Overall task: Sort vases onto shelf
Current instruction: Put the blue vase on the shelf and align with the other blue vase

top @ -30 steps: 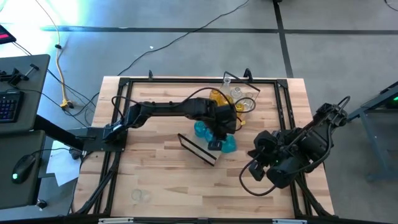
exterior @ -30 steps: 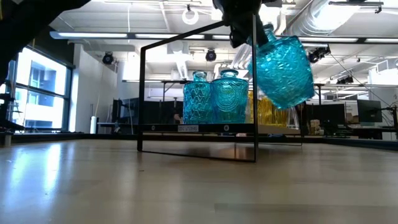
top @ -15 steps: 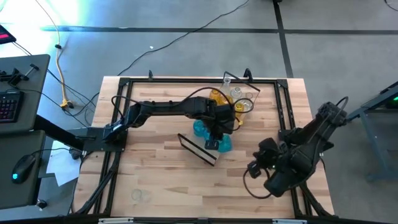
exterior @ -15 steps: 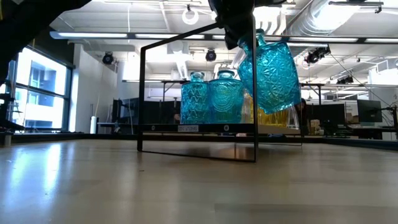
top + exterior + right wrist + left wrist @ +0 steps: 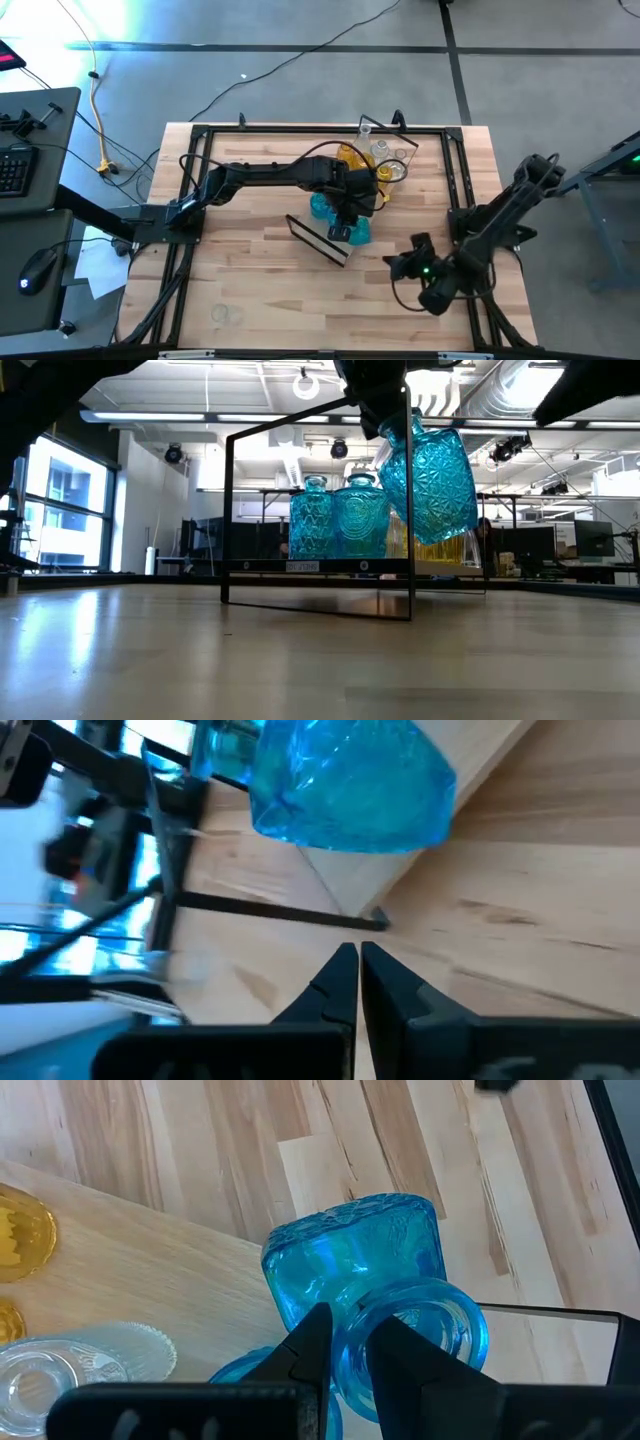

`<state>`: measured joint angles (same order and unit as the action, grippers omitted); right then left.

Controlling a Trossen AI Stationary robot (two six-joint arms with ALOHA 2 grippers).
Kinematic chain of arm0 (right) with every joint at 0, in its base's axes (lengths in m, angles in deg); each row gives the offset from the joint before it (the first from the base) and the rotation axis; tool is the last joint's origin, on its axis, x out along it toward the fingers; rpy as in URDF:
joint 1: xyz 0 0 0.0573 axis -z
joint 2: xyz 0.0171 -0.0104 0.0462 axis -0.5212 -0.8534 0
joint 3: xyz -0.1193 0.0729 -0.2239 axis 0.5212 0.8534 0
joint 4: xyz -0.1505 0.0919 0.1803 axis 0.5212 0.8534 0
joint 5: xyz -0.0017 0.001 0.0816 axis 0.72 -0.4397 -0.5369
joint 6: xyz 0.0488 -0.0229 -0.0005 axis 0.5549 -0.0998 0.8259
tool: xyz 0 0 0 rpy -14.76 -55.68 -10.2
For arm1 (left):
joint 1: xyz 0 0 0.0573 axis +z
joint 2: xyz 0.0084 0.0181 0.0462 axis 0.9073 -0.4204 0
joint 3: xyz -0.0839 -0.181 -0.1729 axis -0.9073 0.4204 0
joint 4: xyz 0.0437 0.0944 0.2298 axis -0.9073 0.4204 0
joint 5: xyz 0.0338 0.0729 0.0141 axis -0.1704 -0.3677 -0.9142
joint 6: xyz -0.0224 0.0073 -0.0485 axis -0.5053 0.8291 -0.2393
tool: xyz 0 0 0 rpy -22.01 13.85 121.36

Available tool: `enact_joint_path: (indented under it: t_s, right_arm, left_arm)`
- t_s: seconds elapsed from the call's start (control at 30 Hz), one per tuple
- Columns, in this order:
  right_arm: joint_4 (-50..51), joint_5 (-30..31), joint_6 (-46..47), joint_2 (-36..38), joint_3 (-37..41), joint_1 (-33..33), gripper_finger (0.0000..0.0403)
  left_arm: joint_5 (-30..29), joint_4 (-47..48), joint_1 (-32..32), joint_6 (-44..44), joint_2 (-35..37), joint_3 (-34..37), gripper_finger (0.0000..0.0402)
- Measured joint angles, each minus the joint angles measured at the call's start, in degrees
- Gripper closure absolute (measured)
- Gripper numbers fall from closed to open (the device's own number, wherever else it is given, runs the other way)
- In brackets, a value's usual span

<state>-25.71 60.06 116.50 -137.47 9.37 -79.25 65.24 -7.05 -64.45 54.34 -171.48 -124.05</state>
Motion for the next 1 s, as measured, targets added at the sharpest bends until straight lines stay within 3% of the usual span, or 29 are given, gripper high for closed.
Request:
enact_joint_path:
  t_s: [0.13, 0.3, 0.43, 0.63, 1.0]
  right_arm:
    - [-8.39, 2.15, -1.37, 0.05, 4.74, 1.37, 0.0403]
    - [-2.24, 1.84, 1.41, 0.05, 6.66, 3.96, 0.0403]
    - [-3.05, 0.81, 1.19, 0.05, 8.76, 6.69, 0.0403]
    - [-11.32, -0.40, -3.49, 0.05, 12.14, 9.52, 0.0403]
    - [-16.46, -4.42, -12.57, 0.05, 12.90, 14.52, 0.0403]
  left_arm:
    - [0.00, -0.01, 0.00, 0.02, 0.00, 0.00, 0.0364]
    - [-0.01, -0.02, 0.00, 0.07, 0.02, 0.00, 0.0364]
    - [-0.01, -0.04, 0.00, 0.07, 0.02, 0.00, 0.0364]
    - [-0.02, -0.75, 0.00, 0.04, 0.02, 0.00, 0.0364]
    - [-0.01, -1.55, 0.00, 0.02, 0.02, 0.00, 0.0364]
